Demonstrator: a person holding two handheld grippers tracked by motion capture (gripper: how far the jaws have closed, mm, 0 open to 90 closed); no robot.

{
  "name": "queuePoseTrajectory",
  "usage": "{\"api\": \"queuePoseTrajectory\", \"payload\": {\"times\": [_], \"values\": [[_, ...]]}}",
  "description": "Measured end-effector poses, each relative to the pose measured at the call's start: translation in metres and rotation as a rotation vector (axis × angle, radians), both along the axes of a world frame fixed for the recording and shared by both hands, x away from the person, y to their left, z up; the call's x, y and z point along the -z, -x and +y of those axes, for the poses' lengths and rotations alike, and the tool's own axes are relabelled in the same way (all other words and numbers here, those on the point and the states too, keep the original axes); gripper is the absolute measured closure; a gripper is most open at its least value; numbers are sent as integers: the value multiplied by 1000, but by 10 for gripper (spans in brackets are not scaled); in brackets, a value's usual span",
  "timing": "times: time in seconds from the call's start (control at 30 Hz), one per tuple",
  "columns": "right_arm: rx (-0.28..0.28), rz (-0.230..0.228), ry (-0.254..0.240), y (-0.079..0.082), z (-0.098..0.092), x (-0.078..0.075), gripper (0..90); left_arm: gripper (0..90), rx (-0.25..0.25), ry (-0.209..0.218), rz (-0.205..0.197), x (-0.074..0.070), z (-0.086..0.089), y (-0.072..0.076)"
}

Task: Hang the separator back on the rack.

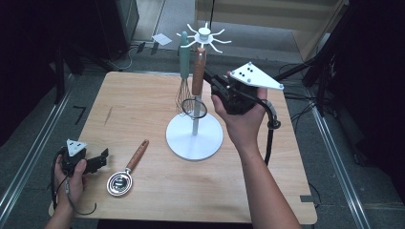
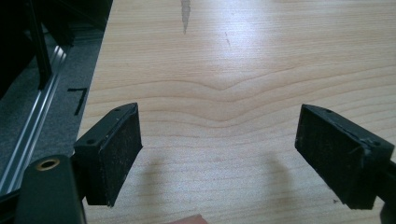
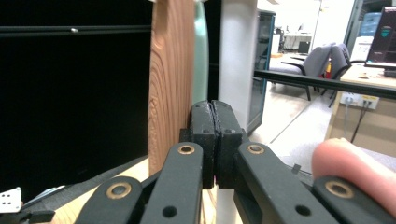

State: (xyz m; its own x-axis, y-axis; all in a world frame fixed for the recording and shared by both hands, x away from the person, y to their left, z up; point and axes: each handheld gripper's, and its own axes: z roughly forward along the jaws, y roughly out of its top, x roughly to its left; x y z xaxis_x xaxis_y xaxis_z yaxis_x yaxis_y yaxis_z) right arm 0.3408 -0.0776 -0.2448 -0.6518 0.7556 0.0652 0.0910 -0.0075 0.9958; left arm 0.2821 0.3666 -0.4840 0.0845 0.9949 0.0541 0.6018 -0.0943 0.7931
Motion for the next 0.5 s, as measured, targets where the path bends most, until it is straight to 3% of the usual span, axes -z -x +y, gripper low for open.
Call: {"api": "queuePoseTrajectory", "payload": {"times": [0.5], "values": [[54, 25, 2, 0, -21, 18, 879, 160, 8, 9, 9, 0, 1, 1]]}}
